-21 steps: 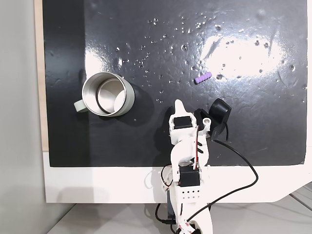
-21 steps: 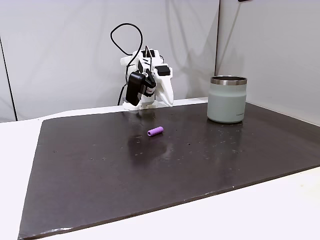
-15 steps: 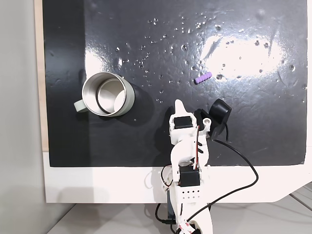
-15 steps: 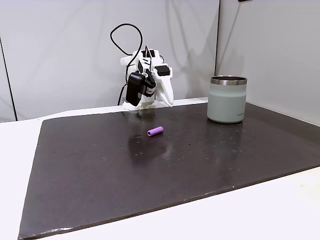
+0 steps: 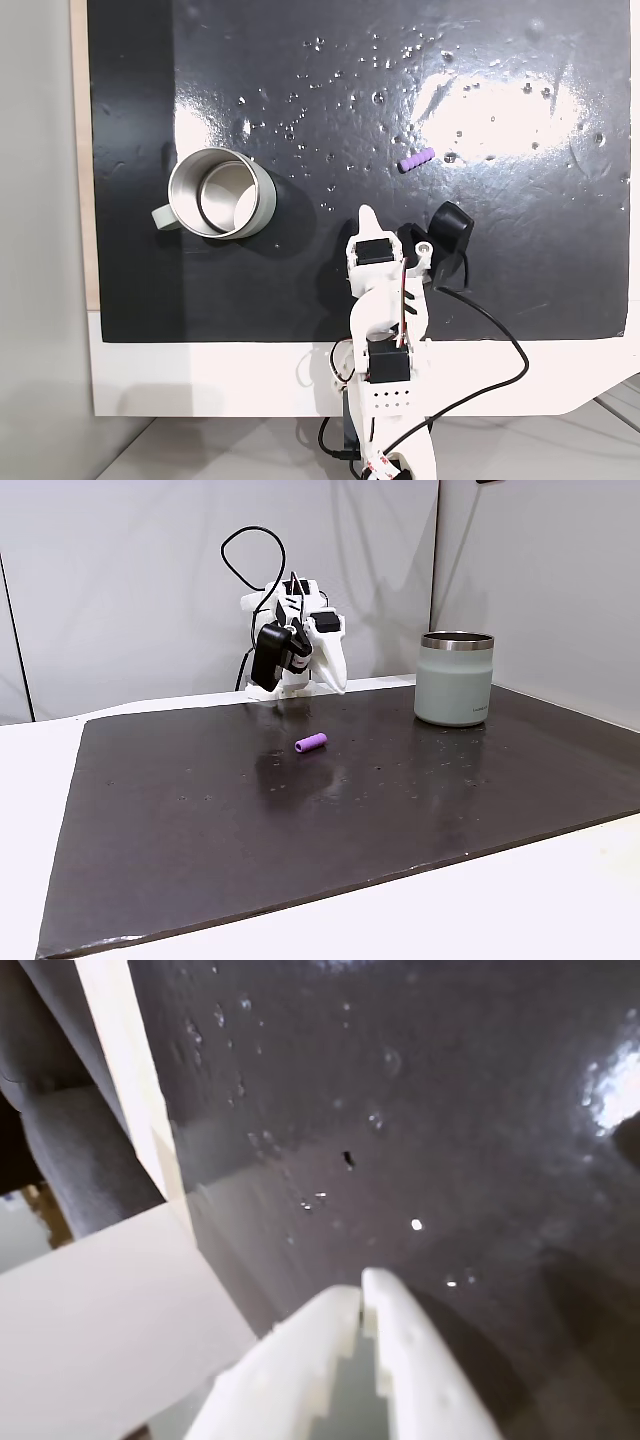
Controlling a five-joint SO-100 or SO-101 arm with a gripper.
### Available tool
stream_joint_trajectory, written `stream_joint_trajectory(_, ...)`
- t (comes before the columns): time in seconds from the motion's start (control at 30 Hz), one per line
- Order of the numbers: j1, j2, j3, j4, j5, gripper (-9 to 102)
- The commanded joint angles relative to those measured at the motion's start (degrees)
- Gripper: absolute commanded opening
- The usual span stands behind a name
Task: Grasp a pengrip and put it in the cup.
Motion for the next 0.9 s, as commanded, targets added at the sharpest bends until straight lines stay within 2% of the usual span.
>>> stream_joint_trajectory(0.0,2.29,0.53,-3.87,2.37,-4.66,0)
stream_joint_trajectory(0.13,4.13,-3.87,-9.67,2.20,-7.65,0)
stream_joint_trajectory(0.33,4.92,-42.54,-30.15,-3.25,-7.73,0)
stream_joint_trajectory(0.43,4.92,-55.11,-36.56,-4.39,-8.53,0)
stream_joint_trajectory(0.63,5.27,-70.49,-44.47,-5.98,-10.99,0)
stream_joint_trajectory(0.87,6.77,-80.68,-52.38,-5.45,-13.01,1)
